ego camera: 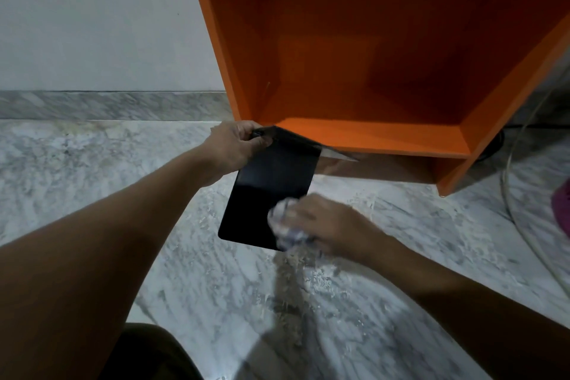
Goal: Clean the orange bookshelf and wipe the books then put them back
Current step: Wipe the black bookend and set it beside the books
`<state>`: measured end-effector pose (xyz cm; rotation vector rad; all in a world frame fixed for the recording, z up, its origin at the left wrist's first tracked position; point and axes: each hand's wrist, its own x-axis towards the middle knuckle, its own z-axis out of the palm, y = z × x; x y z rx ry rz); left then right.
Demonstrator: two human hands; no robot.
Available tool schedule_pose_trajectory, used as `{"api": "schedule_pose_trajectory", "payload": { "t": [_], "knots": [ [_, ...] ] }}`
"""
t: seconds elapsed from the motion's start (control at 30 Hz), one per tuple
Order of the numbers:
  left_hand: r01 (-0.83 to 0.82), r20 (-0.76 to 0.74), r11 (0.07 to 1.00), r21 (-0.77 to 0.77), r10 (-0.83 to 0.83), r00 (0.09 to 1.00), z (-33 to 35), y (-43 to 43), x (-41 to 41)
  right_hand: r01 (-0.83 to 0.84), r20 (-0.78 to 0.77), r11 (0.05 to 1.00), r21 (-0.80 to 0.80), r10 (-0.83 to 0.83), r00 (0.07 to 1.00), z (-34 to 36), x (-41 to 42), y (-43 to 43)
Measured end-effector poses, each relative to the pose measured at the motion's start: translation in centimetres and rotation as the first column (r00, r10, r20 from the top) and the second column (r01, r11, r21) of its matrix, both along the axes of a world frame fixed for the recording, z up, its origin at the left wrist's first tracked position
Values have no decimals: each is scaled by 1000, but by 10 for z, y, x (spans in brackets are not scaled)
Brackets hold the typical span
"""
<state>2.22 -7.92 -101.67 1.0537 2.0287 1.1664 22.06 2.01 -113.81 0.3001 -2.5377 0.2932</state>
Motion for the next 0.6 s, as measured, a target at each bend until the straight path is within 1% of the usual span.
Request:
{"api": "schedule_pose_trajectory", "payload": {
  "t": [0.03,0.1,0.17,0.2,0.27,0.3,0.33,0.37,0.4,0.43,0.47,0.5,0.53,0.57,0.6],
  "knots": [
    [-2,1,1000,9,2,1000,-1,0,-1,-101,29,993,67,99,995,-7,3,-7],
    [-9,-11,1000,-11,9,1000,-1,2,0,-196,68,972,129,189,980,-17,7,-19],
    [-6,-41,1000,-25,5,999,0,5,3,-198,40,975,102,195,980,-19,7,-25],
    [-9,-55,1000,-27,7,998,-2,6,3,-165,-2,984,71,165,986,-16,5,-25],
    [-16,-73,999,-29,14,997,-3,6,2,-20,-92,1000,-8,20,996,-7,-1,-21],
    [-20,-79,999,-35,18,997,-3,6,3,75,-122,993,-90,-86,989,0,-4,-19],
    [-20,-79,999,-46,16,997,-2,6,3,171,-121,961,-219,-200,972,6,-6,-18],
    [-11,-72,998,-58,7,997,-2,6,3,257,-96,893,-370,-312,945,12,-9,-18],
    [5,-60,997,-75,-9,998,-1,6,4,324,-56,799,-506,-405,912,16,-12,-19],
    [22,-43,996,-89,-26,999,0,7,5,369,-18,708,-601,-474,880,18,-16,-22],
    [33,-29,995,-99,-36,999,1,7,6,407,16,645,-647,-522,853,19,-20,-25],
    [37,-30,994,-101,-41,999,1,7,7,437,41,629,-643,-541,840,18,-24,-28],
    [43,-44,994,-97,-47,998,0,8,7,446,43,672,-591,-526,849,17,-26,-30],
    [51,-57,995,-85,-56,997,0,8,7,409,12,771,-489,-463,887,16,-27,-33],
    [57,-68,996,-68,-61,996,0,7,6,311,-43,887,-341,-346,937,11,-27,-35]
  ]
}}
